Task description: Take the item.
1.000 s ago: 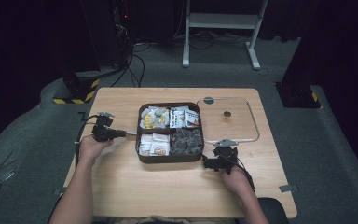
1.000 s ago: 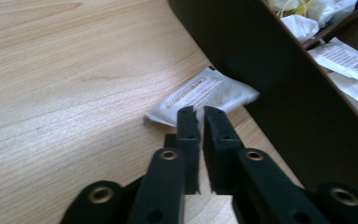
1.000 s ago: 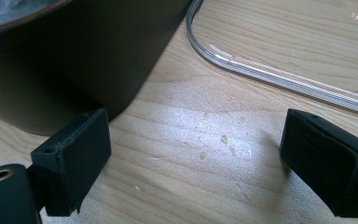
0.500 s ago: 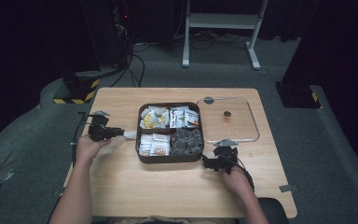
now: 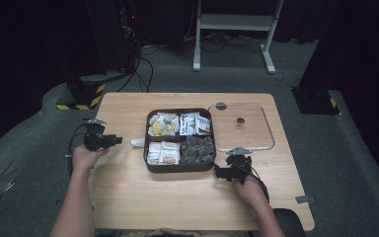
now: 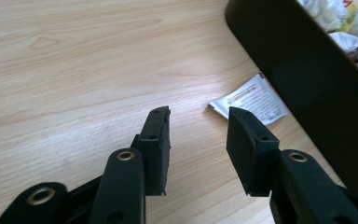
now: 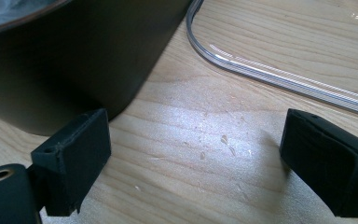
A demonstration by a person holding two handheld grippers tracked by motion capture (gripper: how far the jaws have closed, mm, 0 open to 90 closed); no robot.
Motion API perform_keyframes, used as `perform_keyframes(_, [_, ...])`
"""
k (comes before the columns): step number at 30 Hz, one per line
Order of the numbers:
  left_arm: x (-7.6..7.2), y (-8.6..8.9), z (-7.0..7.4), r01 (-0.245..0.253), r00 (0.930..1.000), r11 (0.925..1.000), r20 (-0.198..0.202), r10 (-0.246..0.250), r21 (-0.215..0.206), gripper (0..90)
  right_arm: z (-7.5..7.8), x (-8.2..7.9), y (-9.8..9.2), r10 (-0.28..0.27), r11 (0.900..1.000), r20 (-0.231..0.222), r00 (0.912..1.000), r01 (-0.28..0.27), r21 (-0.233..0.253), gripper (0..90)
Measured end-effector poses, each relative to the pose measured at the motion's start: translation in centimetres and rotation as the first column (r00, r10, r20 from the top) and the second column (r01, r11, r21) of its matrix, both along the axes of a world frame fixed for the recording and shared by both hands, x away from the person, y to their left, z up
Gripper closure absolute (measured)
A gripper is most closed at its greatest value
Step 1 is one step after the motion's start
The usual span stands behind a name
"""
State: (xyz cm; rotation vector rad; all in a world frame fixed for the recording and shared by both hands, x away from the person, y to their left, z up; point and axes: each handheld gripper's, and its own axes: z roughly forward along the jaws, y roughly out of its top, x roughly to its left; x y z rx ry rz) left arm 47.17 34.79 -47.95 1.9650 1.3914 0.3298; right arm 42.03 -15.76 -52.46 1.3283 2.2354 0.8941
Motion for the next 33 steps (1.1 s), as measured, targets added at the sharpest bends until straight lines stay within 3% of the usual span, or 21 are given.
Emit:
perform_keyframes(12, [-0.4, 1.5, -0.7, -0.042, 0.9991, 0.9986, 0.003, 0.042, 0.032, 53.6, 0.0, 0.0, 0.0, 0.000, 1.000, 0.000, 1.0000, 0.000, 0.000, 8.4])
perform_keyframes(20, [-0.2, 2.5, -2.1, -0.080, 0.9957, 0.9935, -0.040, 0.084, 0.081, 51.0, 0.0, 0.0, 0.0, 0.000, 1.000, 0.000, 1.0000, 0.000, 0.000, 8.5])
perform_keyframes(24, [-0.1, 2.6, -2.7, -0.074, 0.9955, 0.9916, -0.051, 0.080, 0.106, 50.6, 0.0, 0.0, 0.0, 0.000, 1.000, 0.000, 1.0000, 0.000, 0.000, 8.5])
perform_keyframes(29, [-0.2, 2.7, -3.3, -0.078, 0.9969, 0.9921, 0.013, 0.077, 0.098, 42.6, 0.0, 0.0, 0.0, 0.000, 1.000, 0.000, 1.0000, 0.000, -0.001, 8.5])
perform_keyframes(33, [-0.5, 2.4, -3.7, -0.080, 0.9955, 0.9889, 0.061, 0.073, 0.125, 40.3, 0.0, 0.0, 0.0, 0.000, 1.000, 0.000, 1.0000, 0.000, 0.000, 8.5])
